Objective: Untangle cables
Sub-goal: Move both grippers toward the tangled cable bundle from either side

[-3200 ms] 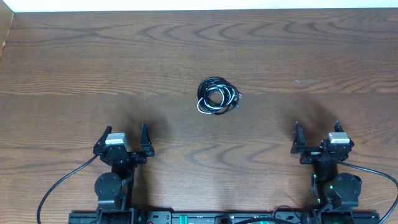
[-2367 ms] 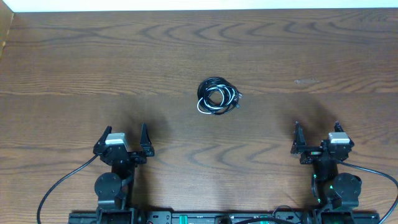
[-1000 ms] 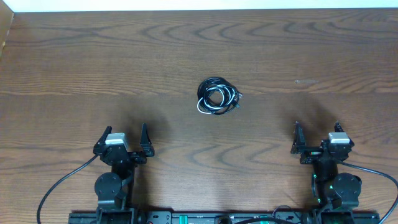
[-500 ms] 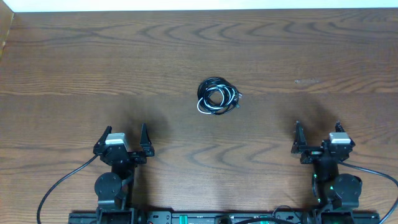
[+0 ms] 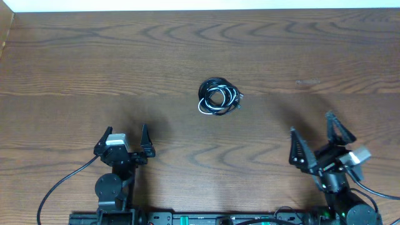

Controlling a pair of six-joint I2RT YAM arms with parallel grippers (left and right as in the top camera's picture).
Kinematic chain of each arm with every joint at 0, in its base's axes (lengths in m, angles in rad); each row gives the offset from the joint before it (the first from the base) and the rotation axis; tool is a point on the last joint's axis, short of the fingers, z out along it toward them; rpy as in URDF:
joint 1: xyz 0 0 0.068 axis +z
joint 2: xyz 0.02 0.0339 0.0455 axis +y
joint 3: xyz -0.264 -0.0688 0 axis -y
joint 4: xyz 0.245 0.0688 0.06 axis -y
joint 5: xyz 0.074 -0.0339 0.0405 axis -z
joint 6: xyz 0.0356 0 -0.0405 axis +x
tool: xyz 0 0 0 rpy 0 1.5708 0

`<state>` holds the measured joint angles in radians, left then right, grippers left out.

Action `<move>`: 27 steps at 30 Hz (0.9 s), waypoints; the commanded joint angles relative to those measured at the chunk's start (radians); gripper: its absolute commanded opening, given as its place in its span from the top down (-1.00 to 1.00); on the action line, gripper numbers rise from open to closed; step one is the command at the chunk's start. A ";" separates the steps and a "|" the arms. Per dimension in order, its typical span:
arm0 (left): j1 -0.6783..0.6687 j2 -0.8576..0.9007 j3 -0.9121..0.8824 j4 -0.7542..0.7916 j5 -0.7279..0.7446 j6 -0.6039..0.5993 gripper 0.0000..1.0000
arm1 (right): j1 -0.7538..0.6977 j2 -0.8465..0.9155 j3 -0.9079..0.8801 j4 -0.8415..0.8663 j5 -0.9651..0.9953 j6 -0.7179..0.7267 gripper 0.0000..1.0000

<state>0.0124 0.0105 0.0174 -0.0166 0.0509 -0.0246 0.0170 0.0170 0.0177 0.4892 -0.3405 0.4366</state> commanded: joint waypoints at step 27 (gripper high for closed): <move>0.004 1.046 1.202 -0.792 0.479 -0.002 -0.98 | -0.003 1.223 1.293 -1.278 -0.566 -0.478 -0.98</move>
<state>0.0124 0.9478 1.1690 -0.7963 0.3546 -0.0101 0.0128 1.1423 1.2854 -0.7895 -0.4801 -0.0139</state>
